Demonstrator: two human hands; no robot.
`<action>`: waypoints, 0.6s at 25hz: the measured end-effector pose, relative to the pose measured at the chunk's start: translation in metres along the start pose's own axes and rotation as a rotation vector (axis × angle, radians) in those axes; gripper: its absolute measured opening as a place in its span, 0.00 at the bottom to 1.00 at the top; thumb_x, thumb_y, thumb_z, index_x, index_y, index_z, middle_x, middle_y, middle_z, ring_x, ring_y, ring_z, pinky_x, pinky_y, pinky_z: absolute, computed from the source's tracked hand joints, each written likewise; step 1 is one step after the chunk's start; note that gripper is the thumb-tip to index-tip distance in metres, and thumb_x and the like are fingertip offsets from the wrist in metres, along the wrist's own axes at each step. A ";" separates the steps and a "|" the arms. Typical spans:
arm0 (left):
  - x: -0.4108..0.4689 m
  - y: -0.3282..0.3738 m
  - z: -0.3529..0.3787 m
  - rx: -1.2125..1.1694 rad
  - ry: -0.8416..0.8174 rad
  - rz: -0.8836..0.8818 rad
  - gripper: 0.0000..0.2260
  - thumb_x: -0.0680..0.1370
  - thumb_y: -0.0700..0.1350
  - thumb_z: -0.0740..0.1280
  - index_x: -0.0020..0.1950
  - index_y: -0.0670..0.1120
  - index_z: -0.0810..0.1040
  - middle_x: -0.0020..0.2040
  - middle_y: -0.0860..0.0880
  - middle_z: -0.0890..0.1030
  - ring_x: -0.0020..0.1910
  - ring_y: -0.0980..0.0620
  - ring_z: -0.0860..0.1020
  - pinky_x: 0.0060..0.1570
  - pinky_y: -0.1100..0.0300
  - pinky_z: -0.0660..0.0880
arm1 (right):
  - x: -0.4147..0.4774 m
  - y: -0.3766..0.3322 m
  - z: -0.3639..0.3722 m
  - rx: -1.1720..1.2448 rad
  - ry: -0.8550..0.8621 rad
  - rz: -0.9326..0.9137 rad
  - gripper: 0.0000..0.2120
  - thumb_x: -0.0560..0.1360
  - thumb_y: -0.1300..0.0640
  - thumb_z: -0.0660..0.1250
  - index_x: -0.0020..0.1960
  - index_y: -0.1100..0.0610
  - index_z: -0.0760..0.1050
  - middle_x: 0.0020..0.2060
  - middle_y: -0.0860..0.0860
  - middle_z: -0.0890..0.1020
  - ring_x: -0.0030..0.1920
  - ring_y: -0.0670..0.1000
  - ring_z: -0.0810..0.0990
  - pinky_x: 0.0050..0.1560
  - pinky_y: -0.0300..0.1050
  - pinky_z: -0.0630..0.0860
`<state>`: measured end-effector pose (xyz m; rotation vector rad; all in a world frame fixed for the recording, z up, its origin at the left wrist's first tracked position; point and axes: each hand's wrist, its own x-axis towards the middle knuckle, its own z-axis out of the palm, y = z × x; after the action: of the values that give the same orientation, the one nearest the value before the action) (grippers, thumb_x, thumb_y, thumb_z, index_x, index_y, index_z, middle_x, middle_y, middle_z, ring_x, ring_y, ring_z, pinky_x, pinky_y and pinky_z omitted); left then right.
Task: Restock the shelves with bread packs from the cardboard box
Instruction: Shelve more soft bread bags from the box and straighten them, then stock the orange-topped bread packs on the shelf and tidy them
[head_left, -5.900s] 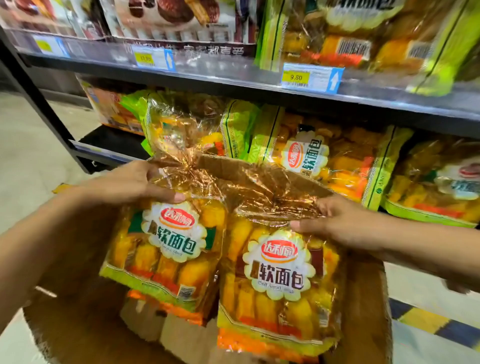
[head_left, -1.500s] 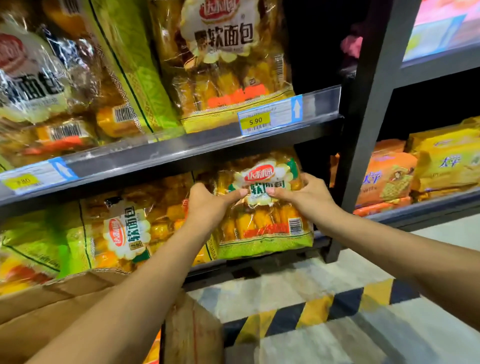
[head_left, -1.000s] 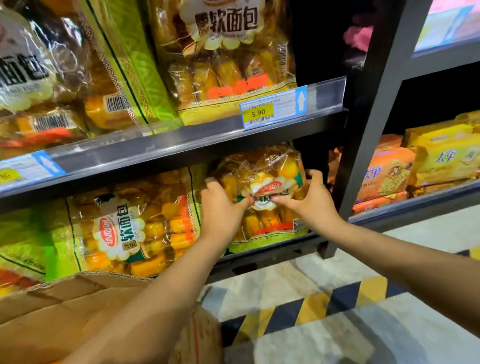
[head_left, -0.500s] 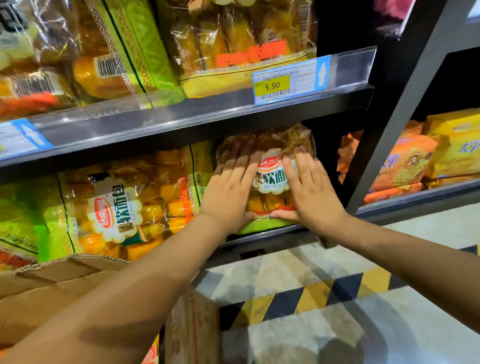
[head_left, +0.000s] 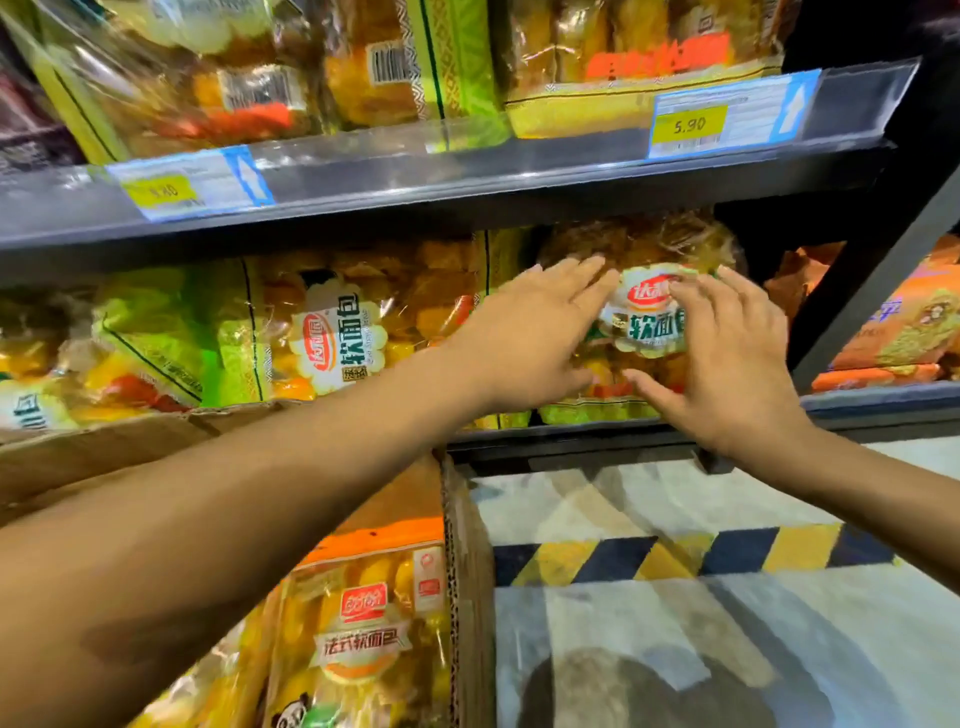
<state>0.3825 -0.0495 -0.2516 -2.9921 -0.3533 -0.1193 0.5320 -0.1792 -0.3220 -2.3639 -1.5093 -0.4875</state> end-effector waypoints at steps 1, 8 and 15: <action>-0.026 -0.006 -0.013 -0.016 0.018 0.026 0.38 0.76 0.59 0.65 0.79 0.45 0.53 0.79 0.44 0.58 0.77 0.46 0.59 0.73 0.54 0.57 | -0.003 -0.016 -0.014 0.056 0.029 -0.058 0.37 0.70 0.37 0.62 0.68 0.63 0.66 0.65 0.63 0.71 0.67 0.64 0.67 0.64 0.61 0.65; -0.245 -0.079 -0.062 -0.174 0.055 -0.212 0.27 0.75 0.63 0.58 0.68 0.48 0.73 0.62 0.49 0.80 0.61 0.49 0.77 0.59 0.54 0.74 | -0.005 -0.181 -0.106 0.363 -0.134 -0.736 0.28 0.75 0.42 0.61 0.67 0.60 0.68 0.63 0.57 0.74 0.64 0.56 0.71 0.65 0.50 0.68; -0.345 -0.144 0.038 -0.423 -0.490 -0.455 0.32 0.72 0.63 0.69 0.71 0.52 0.68 0.66 0.50 0.77 0.61 0.50 0.77 0.57 0.60 0.72 | -0.021 -0.330 -0.041 0.073 -1.136 -0.709 0.37 0.72 0.36 0.65 0.73 0.54 0.57 0.67 0.56 0.73 0.64 0.57 0.74 0.60 0.48 0.73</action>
<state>0.0163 0.0167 -0.3049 -3.2483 -1.1937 0.5777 0.2184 -0.0790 -0.2731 -1.9918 -2.7388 0.9659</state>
